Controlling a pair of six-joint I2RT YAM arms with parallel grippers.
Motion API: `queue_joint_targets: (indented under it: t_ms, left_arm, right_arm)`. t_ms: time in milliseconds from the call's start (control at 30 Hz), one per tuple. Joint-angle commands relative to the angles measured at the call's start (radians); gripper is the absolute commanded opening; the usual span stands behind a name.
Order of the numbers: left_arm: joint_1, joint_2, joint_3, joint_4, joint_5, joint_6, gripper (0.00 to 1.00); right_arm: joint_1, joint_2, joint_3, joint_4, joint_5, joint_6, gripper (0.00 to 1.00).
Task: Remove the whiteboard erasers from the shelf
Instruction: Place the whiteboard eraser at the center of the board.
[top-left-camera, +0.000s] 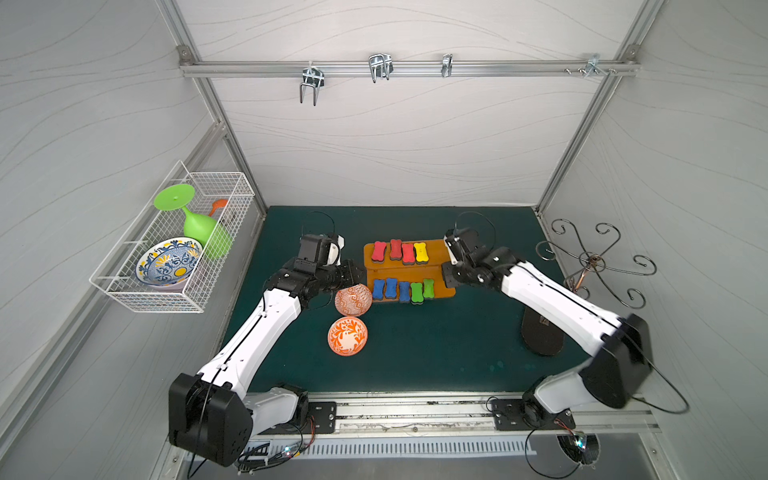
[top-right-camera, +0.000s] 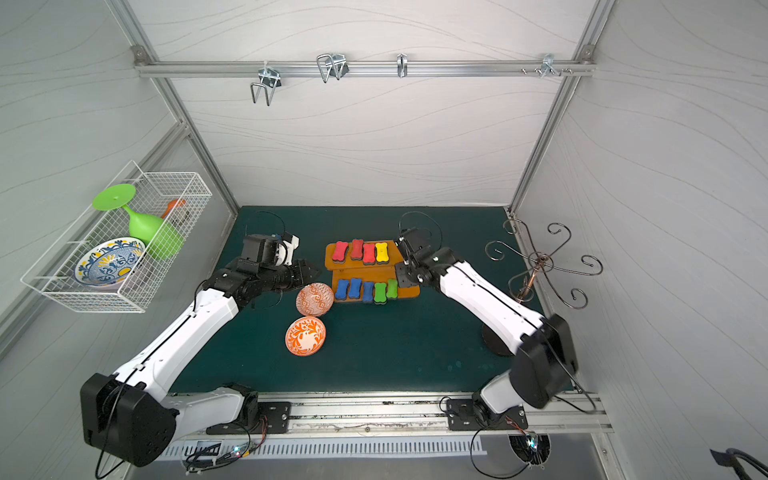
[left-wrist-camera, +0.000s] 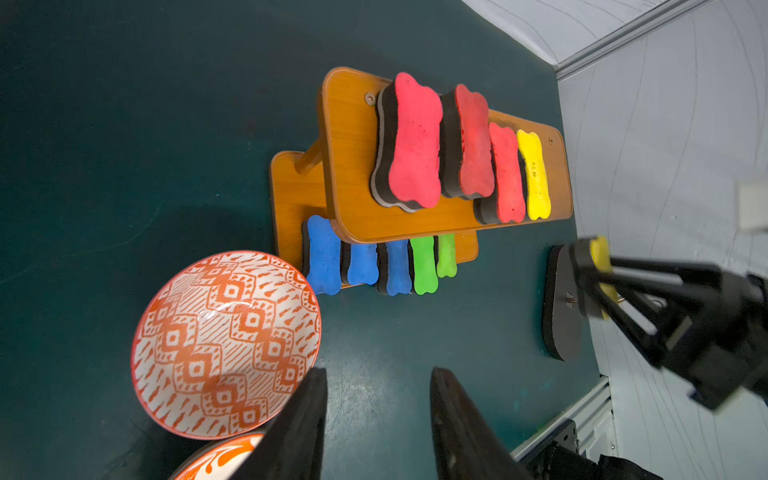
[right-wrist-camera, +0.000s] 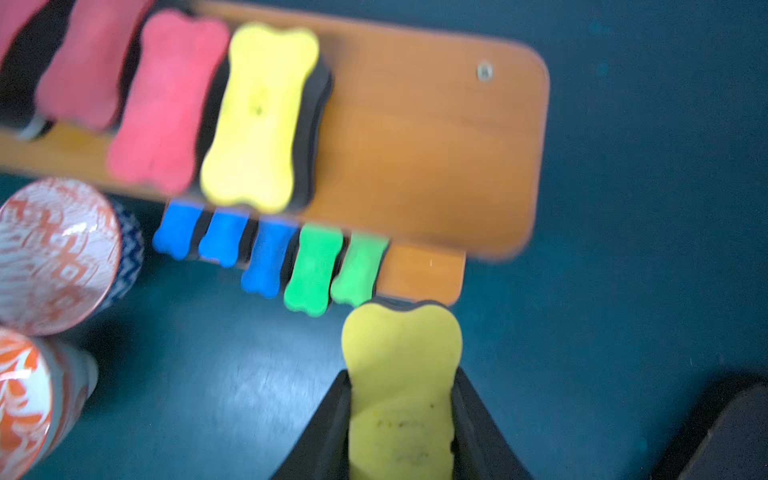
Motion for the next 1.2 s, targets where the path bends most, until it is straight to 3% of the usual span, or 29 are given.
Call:
queue_joint_targets:
  t_ms: [0, 200, 333, 500, 933, 1167]
  left_arm:
    - [-0.004, -0.028, -0.013, 0.008, 0.006, -0.004, 0.44]
    - [-0.004, -0.031, -0.005, 0.007, 0.01, -0.003, 0.44]
    - [-0.004, -0.03, -0.009, 0.01, 0.005, 0.0, 0.44]
    - [-0.004, -0.023, -0.012, 0.01, 0.0, 0.007, 0.44]
    - [-0.004, -0.01, -0.018, 0.015, 0.006, 0.012, 0.44]
    - [-0.004, -0.009, -0.018, 0.012, -0.005, 0.014, 0.44]
  right_arm:
    - [0.127, -0.159, -0.157, -0.126, 0.098, 0.229, 0.36]
    - [0.404, -0.212, -0.403, -0.107, 0.164, 0.554, 0.37]
    - [0.493, -0.151, -0.477, 0.005, 0.164, 0.622, 0.37]
    - [0.536, -0.037, -0.506, 0.083, 0.131, 0.637, 0.39]
    - [0.598, -0.04, -0.573, 0.123, 0.063, 0.733, 0.41]
    - [0.602, -0.038, -0.581, 0.107, 0.05, 0.749, 0.48]
